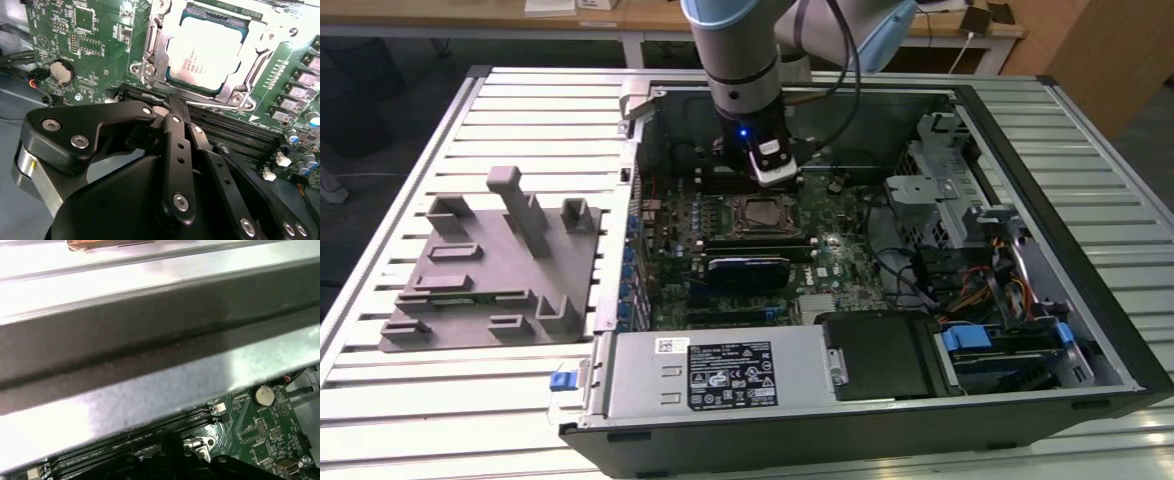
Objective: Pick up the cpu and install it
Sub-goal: 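Install the first cpu locking lever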
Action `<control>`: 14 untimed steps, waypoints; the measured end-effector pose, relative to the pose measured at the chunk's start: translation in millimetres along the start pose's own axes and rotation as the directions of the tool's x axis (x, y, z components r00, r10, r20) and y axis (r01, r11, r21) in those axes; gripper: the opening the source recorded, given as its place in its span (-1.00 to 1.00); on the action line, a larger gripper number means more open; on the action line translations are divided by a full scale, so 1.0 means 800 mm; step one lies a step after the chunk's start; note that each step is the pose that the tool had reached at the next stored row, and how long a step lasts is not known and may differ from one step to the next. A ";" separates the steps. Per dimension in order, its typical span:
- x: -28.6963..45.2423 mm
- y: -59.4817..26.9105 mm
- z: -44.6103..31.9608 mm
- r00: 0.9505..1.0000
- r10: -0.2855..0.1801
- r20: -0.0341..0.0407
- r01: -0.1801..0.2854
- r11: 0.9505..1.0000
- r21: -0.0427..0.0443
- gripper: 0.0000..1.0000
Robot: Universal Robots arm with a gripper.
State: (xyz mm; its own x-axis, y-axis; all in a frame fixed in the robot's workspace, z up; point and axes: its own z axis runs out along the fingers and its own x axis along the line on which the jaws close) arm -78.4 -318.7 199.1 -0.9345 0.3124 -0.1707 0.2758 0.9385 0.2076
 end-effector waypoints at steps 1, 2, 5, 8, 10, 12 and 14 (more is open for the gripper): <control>0.0001 0.000 0.0001 1.000 0.000 0.002 0.000 1.000 -0.001 -0.79; 0.0002 0.001 0.0001 1.000 0.000 0.004 0.000 1.000 -0.001 -0.79; 0.0005 0.001 0.0002 1.000 0.000 0.006 0.000 1.000 -0.002 -0.79; 0.0009 0.001 0.0004 1.000 -0.001 0.007 0.001 1.000 -0.002 -0.79; 0.0013 0.002 0.0010 1.000 -0.001 0.007 0.001 1.000 -0.002 -0.79; 0.0017 0.002 0.0019 1.000 -0.001 0.007 0.001 1.000 -0.002 -0.79; 0.0020 0.002 0.0023 1.000 -0.001 0.007 0.001 1.000 -0.001 -0.79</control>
State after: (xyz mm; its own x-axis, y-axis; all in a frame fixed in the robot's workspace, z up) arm -79.1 -316.4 197.4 -0.9332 0.3126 -0.1773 0.2747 0.9386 0.2089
